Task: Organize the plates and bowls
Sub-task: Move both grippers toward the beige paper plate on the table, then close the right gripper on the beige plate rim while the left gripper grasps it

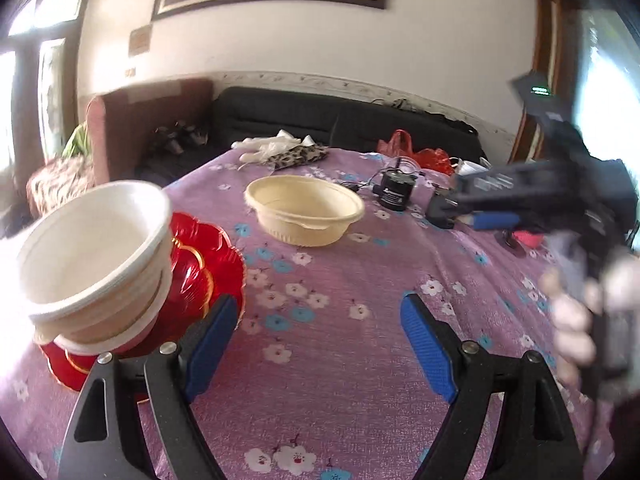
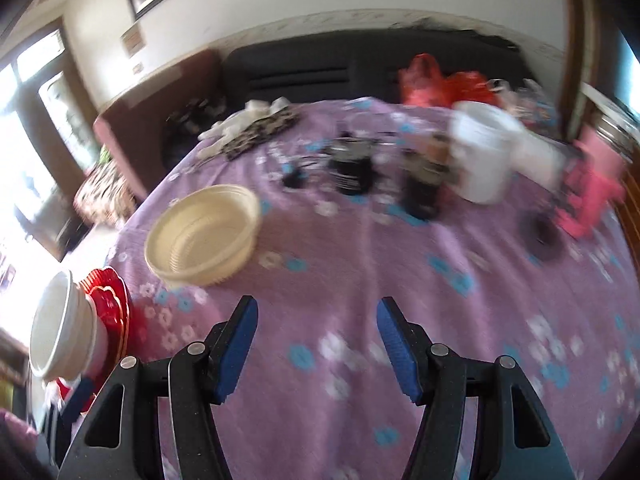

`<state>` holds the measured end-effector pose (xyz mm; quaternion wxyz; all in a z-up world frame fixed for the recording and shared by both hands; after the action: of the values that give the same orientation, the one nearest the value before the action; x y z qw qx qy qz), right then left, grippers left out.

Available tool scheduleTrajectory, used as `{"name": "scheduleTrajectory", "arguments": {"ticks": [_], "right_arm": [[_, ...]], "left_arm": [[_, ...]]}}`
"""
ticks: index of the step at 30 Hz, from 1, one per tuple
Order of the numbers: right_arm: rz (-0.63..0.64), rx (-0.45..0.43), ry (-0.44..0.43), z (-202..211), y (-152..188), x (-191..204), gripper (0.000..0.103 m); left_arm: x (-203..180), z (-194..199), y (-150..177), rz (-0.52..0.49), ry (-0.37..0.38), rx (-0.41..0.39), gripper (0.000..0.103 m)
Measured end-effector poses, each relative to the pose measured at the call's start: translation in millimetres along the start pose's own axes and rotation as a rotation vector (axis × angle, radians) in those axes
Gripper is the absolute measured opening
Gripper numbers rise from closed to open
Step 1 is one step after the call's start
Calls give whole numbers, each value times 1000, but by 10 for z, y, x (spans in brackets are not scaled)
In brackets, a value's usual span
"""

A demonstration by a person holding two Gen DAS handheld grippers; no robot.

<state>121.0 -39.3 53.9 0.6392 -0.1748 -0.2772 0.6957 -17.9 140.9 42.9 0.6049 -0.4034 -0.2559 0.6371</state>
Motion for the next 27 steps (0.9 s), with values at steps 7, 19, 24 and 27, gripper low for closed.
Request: {"name": "scheduleTrajectory", "arguments": {"ticks": [7,19,24,27], "right_arm": [[31,69,4,-774,-401,410,66],[-133,197,-41,-1245,-302,467,13],[-139,221,-41,-673,102,78,11],[-153,255,-36,-377,481,-234,10]], "left_arm": [[187,-33,-24,87,23,33,83],[234,49,-60,92,22,-11,84],[239,91,-75,85,19,-39,84],[190,141,-88,61,27,-68,84]]}}
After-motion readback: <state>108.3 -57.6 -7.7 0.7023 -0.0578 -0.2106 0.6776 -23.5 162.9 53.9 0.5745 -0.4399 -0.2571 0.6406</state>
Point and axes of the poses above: each gripper's, at about its wrist camera, not at the fingertips, and z roughly against the way its jaws point, x to its left, y to its underside, the point moved 5 cm from there along -z, roughly the way its jaws point, and after that the axes turned 4 degrees about y, right-handed, at the moved point
